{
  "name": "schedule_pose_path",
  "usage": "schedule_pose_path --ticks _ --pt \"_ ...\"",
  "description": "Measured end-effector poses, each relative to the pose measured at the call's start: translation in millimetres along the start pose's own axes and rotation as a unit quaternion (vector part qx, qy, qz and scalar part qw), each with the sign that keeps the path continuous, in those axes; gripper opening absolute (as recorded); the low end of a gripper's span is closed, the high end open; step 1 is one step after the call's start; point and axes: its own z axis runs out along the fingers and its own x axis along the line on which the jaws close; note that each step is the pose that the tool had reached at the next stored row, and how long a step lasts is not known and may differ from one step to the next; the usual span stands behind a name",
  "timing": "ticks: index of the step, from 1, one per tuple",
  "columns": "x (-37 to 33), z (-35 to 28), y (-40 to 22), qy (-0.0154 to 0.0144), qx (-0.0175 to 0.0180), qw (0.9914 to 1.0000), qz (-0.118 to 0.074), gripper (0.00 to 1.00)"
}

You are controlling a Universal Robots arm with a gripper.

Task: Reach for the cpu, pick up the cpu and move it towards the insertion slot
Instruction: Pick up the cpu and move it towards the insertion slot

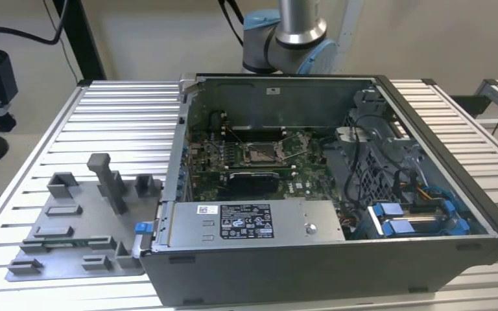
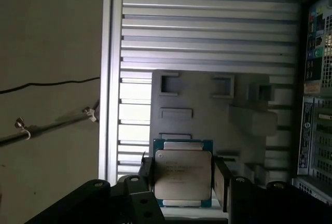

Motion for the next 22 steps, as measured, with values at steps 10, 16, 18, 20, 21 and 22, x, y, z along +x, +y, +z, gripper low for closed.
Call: schedule_pose_path --ticks 10,16,18,20,21,22 --pt "0.0 -6.3 0.2 0.0 0.0001 1.0 0.0 0.0" --pt "0.0 -6.7 0.2 0.0 0.0001 1.0 0.0 0.0" --pt "-0.1 -6.8 0.3 0.0 0.0001 1.0 0.0 0.0" --pt "-0.6 -6.9 0.3 0.0001 0.0002 1.0 0.0 0.0" --pt "-1.6 -6.9 0.3 0.0001 0.0002 1.0 0.0 0.0" --pt "-2.8 -6.7 0.2 0.0 0.0001 1.0 0.0 0.0"
